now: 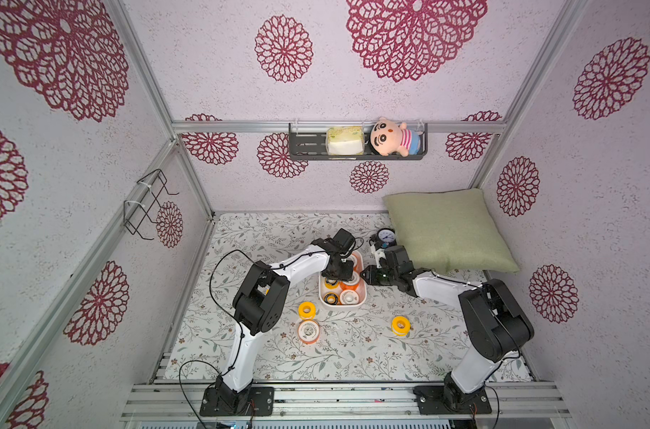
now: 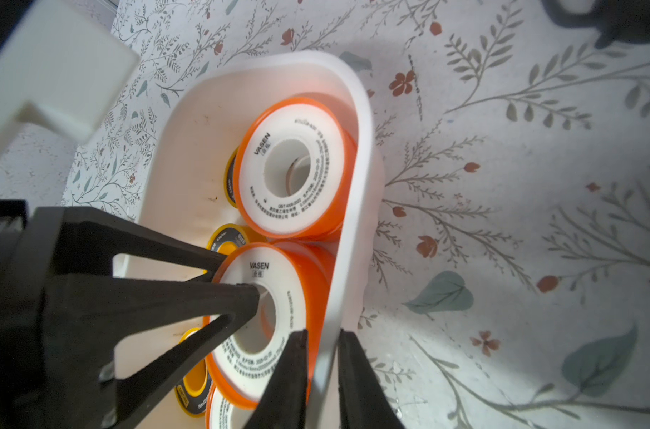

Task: Put the sealing tape into the storage box
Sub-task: Place the sealing tape in the storage box.

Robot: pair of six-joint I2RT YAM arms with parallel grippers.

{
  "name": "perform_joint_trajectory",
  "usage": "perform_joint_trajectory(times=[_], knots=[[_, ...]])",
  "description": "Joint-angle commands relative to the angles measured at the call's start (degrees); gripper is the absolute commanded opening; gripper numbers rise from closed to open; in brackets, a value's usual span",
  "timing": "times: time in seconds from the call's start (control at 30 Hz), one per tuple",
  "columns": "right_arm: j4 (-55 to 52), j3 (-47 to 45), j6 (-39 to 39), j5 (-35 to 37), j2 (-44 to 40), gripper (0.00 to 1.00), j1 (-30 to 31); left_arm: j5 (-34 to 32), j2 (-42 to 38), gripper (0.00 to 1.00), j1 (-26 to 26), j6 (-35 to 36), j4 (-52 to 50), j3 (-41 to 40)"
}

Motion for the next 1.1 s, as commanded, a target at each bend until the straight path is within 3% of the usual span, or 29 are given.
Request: perform_joint_trajectory(times=[0.0, 0.33, 0.53, 0.83, 1.07], knots=[[-1.20, 0.87, -0.95, 0.03, -0.88, 0.21, -0.37, -1.59, 0.03, 0.33, -0.33, -0.52, 1.69, 0.40], [-1.38, 0.75, -1.01, 0.21, -1.41, 0.21, -0.38, -1.06, -2.76, 0.47, -0.30, -0.51, 2.37, -1.09], [-1.73, 0.74, -1.19, 0.43, -2.00, 0.23, -0.55, -1.24, -8.83, 0.49, -0.32, 0.01, 2.30, -4.55], [-1.40, 0.40, -1.03, 0.82, -2.52, 0.23, -0.60, -5.09, -24.14, 0.51, -0.34, 0.65, 1.98, -17.60], [-0.85, 0.22, -0.66, 0.56, -2.97, 0.23, -0.68, -7.78, -33.95, 0.51, -0.34, -2.86, 2.52, -29.16]])
